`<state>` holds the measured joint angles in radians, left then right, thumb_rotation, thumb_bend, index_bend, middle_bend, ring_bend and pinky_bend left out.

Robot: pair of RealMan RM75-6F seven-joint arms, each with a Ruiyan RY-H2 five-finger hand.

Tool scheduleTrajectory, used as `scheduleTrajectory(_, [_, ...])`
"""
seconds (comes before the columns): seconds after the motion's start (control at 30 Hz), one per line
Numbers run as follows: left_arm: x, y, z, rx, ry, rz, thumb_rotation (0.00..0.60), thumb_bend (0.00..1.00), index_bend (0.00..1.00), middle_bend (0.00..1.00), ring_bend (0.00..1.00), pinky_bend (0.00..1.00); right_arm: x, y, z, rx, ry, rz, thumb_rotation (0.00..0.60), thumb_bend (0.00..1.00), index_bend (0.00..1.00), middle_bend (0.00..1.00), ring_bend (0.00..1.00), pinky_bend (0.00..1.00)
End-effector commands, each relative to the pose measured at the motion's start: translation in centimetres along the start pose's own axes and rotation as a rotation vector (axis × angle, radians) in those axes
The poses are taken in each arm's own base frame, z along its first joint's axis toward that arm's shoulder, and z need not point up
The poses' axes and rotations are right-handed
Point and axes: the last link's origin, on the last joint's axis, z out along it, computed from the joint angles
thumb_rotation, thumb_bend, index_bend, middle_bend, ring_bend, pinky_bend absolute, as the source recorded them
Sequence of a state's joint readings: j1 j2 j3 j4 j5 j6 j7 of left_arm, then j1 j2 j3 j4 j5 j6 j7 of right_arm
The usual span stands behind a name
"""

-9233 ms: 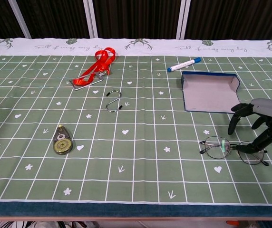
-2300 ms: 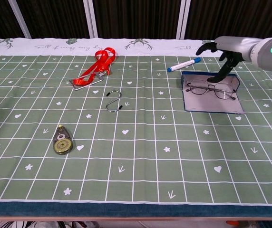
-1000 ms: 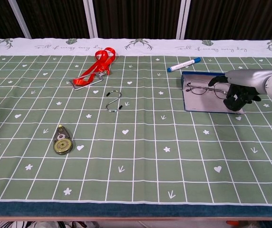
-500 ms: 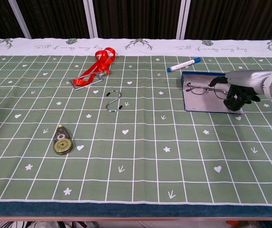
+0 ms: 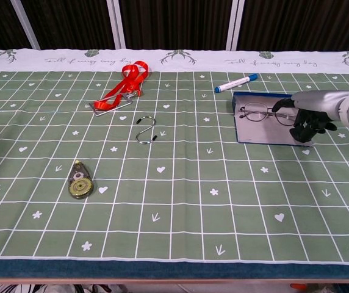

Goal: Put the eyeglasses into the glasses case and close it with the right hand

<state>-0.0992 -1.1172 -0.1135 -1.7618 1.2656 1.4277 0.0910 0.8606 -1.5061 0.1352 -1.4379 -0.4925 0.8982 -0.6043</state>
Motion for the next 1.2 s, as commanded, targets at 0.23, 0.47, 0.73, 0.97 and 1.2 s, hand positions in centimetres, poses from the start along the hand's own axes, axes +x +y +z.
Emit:
scheduleTrajectory(0.23, [0.0, 0.0, 0.0, 0.002, -0.001, -0.001, 0.6, 0.39, 0.12, 0.0, 0.0, 0.0, 0.3, 0.1, 0.9, -0.024, -0.001, 0.005, 0.6, 0.67, 0.1, 0.73, 0.8, 0.82])
scheduleTrajectory(0.47, [0.0, 0.0, 0.0, 0.002, -0.001, -0.003, 0.6, 0.39, 0.12, 0.0, 0.0, 0.0, 0.4, -0.1, 1.6, -0.033, 0.0, 0.011, 0.6, 0.67, 0.1, 0.73, 0.8, 0.82])
scheduleTrajectory(0.73, [0.1, -0.1, 0.0, 0.005, -0.003, -0.005, 0.6, 0.39, 0.12, 0.0, 0.0, 0.0, 0.6, -0.1, 2.4, -0.051, 0.004, 0.018, 0.6, 0.67, 0.09, 0.73, 0.8, 0.82])
scheduleTrajectory(0.97, [0.1, -0.1, 0.0, 0.004, -0.003, -0.006, 0.6, 0.39, 0.12, 0.0, 0.0, 0.0, 1.0, -0.2, 2.9, -0.061, 0.014, 0.031, 0.6, 0.67, 0.09, 0.73, 0.8, 0.82])
scheduleTrajectory(1.2, [0.0, -0.1, 0.0, 0.003, -0.004, -0.005, 0.6, 0.39, 0.12, 0.0, 0.0, 0.0, 1.2, -0.6, 3.2, -0.062, 0.022, 0.037, 0.6, 0.67, 0.08, 0.73, 0.8, 0.82])
